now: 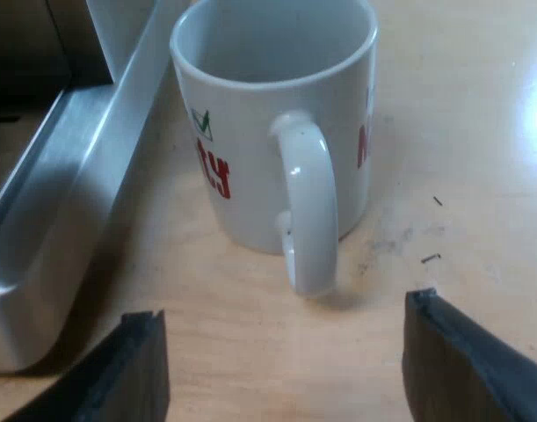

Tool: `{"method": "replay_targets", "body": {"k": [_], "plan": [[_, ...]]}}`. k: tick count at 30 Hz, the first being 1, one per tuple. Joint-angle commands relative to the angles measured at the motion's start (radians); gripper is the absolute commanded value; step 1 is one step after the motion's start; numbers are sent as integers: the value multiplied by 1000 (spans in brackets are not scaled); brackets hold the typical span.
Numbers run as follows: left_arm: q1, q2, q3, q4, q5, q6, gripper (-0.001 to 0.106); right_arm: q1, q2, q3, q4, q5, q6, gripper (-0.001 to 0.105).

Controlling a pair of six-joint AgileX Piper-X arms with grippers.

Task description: Place mug into machine

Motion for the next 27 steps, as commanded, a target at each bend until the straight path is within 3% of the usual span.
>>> {"method": "replay_targets", "body": {"k": [1, 12, 27], "plan": [[-3, -3, -7, -9, 2, 5, 79, -3, 53, -5, -82, 0, -9, 59], [-3, -3, -7, -9, 2, 5, 79, -3, 333, -84, -268, -12, -9, 59], [-3, -3, -7, -9, 2, 5, 79, -3, 540, -230, -283, -39, -9, 59]]}}
